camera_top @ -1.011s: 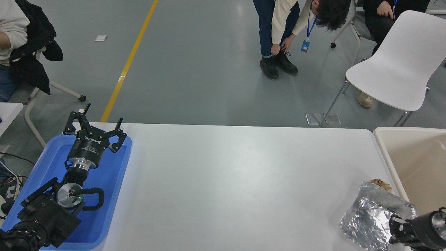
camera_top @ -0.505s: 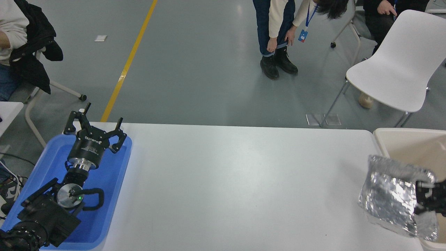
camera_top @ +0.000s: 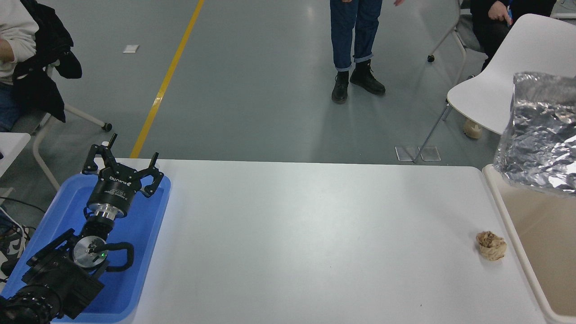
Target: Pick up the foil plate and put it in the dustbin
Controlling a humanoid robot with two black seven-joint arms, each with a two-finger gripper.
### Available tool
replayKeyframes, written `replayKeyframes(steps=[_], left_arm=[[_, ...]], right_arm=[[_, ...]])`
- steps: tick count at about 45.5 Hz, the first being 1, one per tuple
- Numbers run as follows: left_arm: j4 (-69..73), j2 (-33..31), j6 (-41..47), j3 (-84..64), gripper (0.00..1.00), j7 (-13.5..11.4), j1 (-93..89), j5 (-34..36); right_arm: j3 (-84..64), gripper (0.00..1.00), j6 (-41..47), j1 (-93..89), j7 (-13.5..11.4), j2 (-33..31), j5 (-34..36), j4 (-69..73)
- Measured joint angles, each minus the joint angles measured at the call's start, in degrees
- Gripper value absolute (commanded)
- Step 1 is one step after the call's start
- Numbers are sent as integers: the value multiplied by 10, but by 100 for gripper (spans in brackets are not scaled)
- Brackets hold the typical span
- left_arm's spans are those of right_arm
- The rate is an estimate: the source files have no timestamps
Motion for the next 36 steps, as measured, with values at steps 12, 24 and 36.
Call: replayKeyframes(steps=[12,24,36], left_arm=[[0,0,0,0,100,0,0,0],[0,0,0,0,100,0,0,0],[0,0,0,0,100,0,0,0]], right_arm=[[-16,0,1,27,0,8,-2,-1],[-37,0,2,11,-1,-27,-3,-27],[-7,0,0,-111,0,-106,3,-115]])
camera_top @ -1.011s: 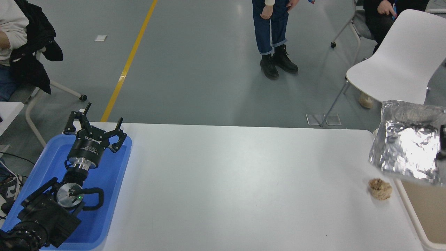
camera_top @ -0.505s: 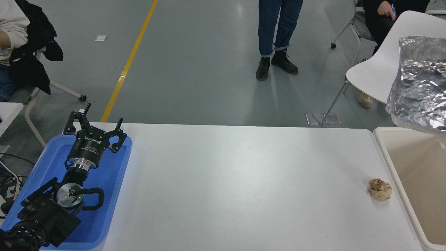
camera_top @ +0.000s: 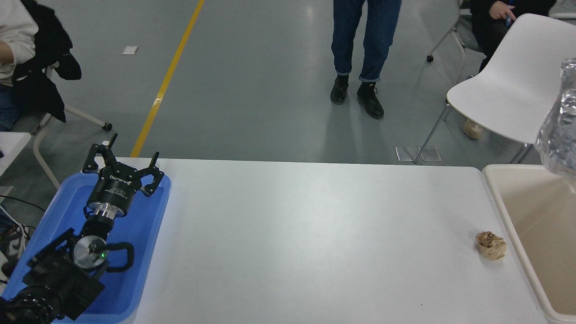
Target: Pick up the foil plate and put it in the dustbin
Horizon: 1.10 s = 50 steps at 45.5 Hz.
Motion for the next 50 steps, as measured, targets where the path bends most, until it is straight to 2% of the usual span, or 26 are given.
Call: replayKeyframes(steps=[8,24,35,50], left_arm=[[0,0,0,0,100,0,1,0],[0,1,0,0,100,-1,1,0],[0,1,0,0,100,-1,1,-1],[0,1,0,0,100,-1,1,-1]], right_arm=[[73,0,-70,-141,0,-33,8,-42],[247,0,-296,-419,0,-50,31,-129],[387,0,-375,-617,-2,-8,46,-238],[519,0,-409,-800,-11,82,57,-413]])
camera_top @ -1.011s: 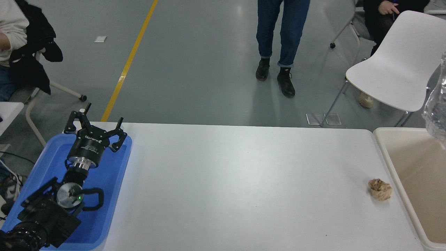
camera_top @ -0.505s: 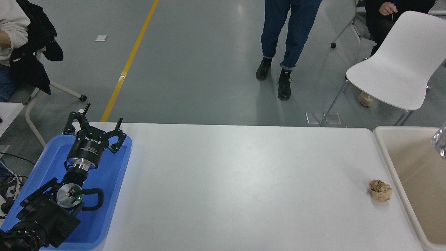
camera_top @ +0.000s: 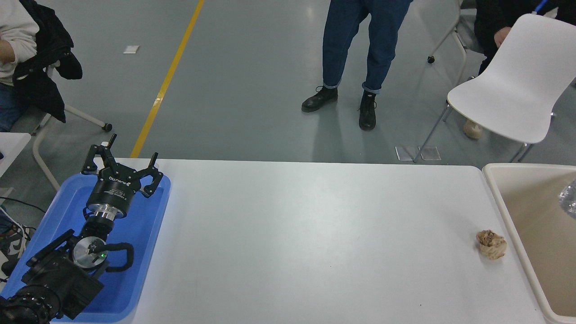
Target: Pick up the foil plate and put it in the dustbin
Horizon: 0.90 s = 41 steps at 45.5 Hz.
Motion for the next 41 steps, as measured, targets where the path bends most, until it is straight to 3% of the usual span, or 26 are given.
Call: replayKeyframes(steps=[23,29,30,41], left_arm=[[0,0,0,0,100,0,0,0],[0,0,0,0,100,0,0,0],[0,0,0,0,100,0,0,0],[0,0,0,0,100,0,0,0]], right_arm=[[72,2,-76,-104,-26,80,3,-95],[76,80,-87,-111,-27,86,3,-99],[77,86,-88,-111,-27,86,3,-99],[87,89,-102,-110,-27,87,4,-101]])
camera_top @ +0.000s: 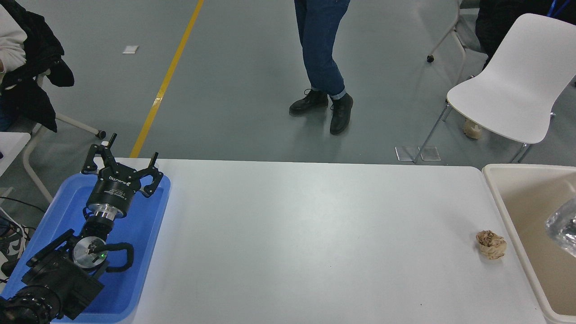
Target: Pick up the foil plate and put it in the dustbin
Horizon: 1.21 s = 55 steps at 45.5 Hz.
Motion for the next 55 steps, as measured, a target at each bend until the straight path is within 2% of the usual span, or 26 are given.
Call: replayKeyframes(steps=[4,31,40,55], left_arm=[[0,0,0,0,100,0,0,0],[0,0,0,0,100,0,-1,0],[0,0,0,0,100,0,-1,0],[0,-1,0,0,100,0,-1,1]], right_arm=[[8,96,-2,0,0,0,0,1],[26,100,-5,13,0,-12,-4,44],[14,100,-3,47,0,-60,-19,148],[-98,100,7,211,2,-159,-95,424]])
